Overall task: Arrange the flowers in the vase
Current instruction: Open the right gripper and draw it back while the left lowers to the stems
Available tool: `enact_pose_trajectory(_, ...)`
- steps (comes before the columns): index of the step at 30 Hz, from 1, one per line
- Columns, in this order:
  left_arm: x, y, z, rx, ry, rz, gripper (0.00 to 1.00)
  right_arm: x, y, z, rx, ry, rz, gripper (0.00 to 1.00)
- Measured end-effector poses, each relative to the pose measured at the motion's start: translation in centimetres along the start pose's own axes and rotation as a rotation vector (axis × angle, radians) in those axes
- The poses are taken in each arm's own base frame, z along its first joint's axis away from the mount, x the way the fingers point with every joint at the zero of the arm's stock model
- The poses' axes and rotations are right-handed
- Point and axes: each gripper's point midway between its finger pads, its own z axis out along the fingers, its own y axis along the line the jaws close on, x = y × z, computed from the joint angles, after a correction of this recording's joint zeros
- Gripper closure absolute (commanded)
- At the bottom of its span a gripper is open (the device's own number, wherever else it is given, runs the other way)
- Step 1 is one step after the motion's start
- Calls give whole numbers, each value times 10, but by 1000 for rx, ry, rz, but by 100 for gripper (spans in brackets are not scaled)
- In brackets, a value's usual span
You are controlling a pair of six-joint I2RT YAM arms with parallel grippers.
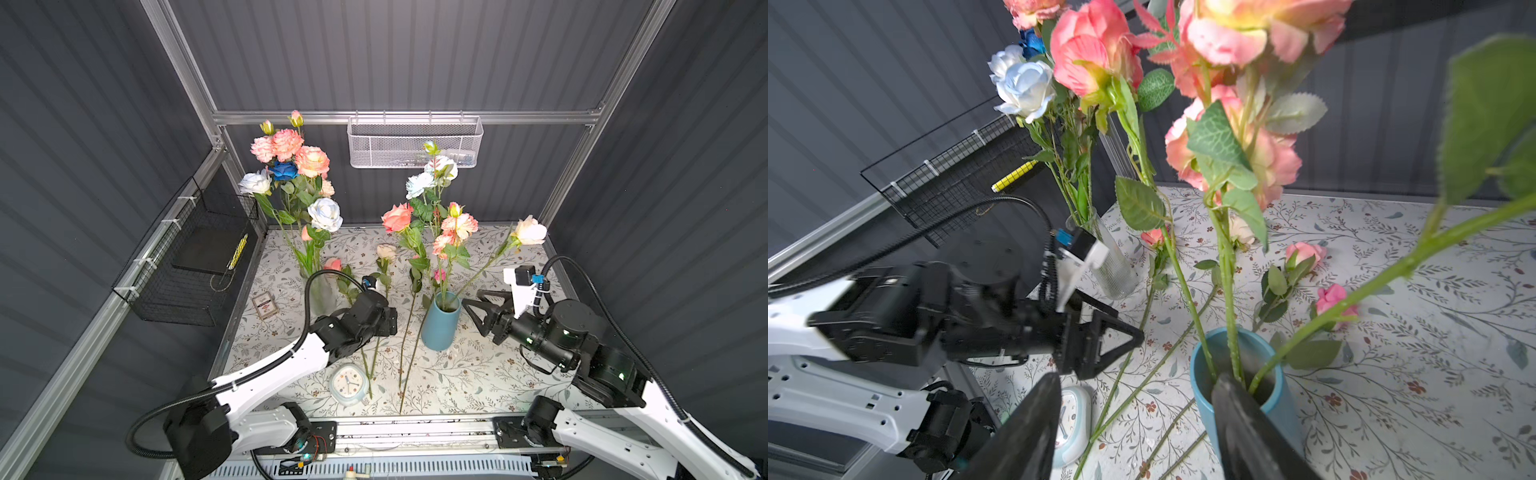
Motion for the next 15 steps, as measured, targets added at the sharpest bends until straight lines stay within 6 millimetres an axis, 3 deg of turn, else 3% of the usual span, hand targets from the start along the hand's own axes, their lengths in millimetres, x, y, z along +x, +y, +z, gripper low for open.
enact_pose_trajectory(5, 22, 28, 53, -122, 134, -10, 35, -8, 3, -15, -18, -41, 8, 41)
enact_pose_trajectory(10, 24, 20, 94, -160, 205, 33, 43, -12, 3, -25, -21, -64, 10, 41)
enact_pose_trajectory(15, 34, 26, 113, -208, 258, 76, 53, -12, 0, -33, -12, -72, 10, 42)
